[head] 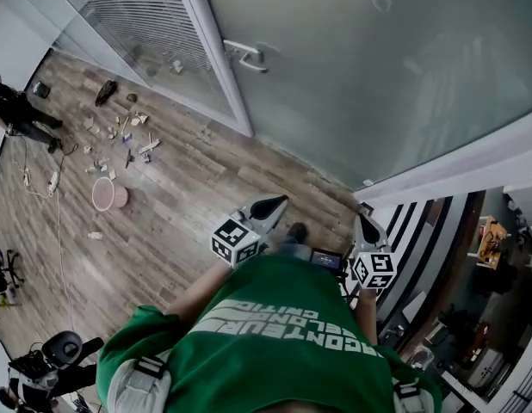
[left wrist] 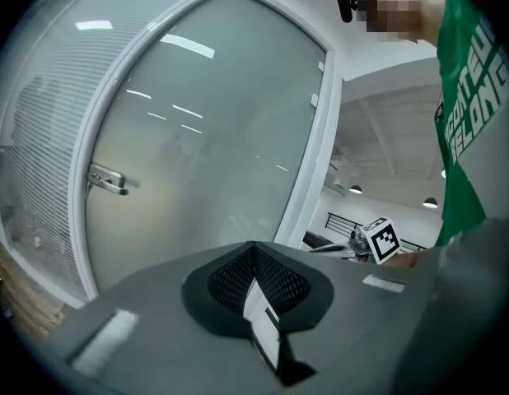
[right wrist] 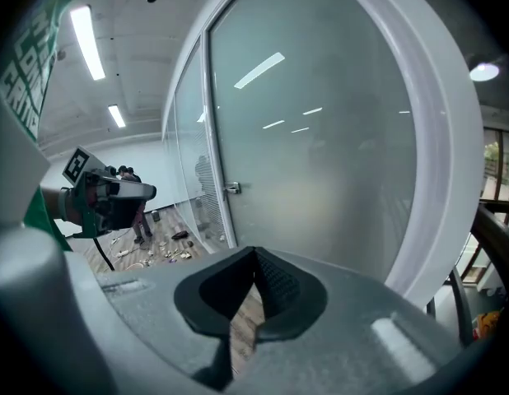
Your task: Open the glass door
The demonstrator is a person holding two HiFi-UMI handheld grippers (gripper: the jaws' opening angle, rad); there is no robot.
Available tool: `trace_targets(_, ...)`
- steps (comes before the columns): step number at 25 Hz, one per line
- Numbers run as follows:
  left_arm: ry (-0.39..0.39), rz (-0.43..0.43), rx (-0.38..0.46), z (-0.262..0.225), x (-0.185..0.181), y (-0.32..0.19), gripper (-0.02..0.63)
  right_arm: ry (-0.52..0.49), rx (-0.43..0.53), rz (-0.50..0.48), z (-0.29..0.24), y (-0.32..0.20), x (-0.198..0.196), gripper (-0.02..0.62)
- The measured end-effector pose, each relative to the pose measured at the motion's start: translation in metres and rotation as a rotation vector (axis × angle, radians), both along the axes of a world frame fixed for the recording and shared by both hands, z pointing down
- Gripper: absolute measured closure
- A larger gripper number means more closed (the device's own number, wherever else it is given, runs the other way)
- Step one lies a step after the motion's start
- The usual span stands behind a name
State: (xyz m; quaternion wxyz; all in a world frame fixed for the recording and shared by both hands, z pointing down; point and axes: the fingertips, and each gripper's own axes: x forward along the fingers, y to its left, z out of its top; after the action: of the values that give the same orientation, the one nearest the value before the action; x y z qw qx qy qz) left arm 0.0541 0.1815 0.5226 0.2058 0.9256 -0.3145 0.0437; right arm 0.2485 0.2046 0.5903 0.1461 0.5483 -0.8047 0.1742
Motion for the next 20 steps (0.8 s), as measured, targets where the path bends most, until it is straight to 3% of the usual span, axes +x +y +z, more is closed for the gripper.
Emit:
trace_targets(6,0.040,-0.023,-0.017,0.000,0.032,-0.003,0.591,-0.011,0.022,-0.017,0.002,-0.032,0.029,0.603)
trace_targets(17,0.041,-0.166,-0.054,0.014,0.026,0.011,0.591,-0.009,0.015,-0.201,0.011,-0.053,-0.001,0.603)
trace_targets(20,0.061,-0.159,-0.069,0.015,0.026,0.017,0.591,-0.005,-0.001,-0.231,0.014,-0.048,-0.005,0.603)
